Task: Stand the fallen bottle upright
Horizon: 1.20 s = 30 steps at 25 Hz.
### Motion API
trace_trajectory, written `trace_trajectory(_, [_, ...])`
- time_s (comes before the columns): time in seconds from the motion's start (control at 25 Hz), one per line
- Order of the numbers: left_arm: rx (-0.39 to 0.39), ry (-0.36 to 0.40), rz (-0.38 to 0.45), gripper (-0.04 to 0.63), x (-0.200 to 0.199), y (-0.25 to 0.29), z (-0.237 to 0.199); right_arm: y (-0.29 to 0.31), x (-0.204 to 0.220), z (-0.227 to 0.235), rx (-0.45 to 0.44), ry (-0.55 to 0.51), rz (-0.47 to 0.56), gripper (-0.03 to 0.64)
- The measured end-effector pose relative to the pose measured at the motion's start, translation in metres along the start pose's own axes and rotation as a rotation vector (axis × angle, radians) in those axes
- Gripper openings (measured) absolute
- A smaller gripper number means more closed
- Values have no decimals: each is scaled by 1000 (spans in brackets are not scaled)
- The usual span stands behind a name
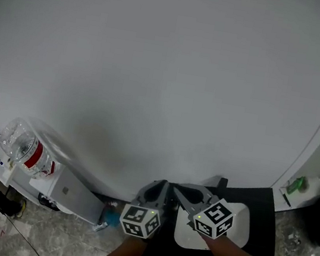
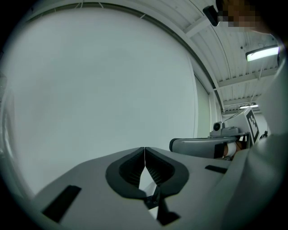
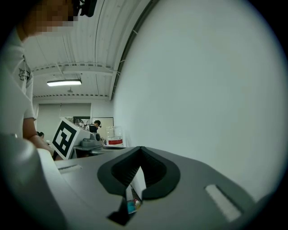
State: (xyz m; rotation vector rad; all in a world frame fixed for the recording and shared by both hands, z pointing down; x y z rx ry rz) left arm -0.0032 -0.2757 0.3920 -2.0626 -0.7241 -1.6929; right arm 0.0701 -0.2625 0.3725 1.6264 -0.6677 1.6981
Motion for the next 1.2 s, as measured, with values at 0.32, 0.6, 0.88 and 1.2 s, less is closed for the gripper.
trace_trajectory(0.32, [5, 1, -8, 8, 1, 0, -2, 6, 2, 1, 8, -10, -16, 2])
trace_trajectory(0.6, [13, -13, -1, 8, -2, -1, -5, 10, -1, 1, 2, -8, -16, 2])
trace_trajectory(0.88, [10, -9, -7, 8, 0, -6, -6, 8, -4, -8, -6, -55, -18, 2])
trace_trajectory(1.2, [17, -11, -18, 8, 3, -9, -5, 8, 1, -7, -3, -34, -24, 2])
Point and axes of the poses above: the fingertips, and each gripper's own axes: y forward along the fingers, z to its right, x out of its underside, the point moved 3 cm from there along -y, backward along the fingers, and after that the axes turned 13 degrees about x, right-handed, at the moved point
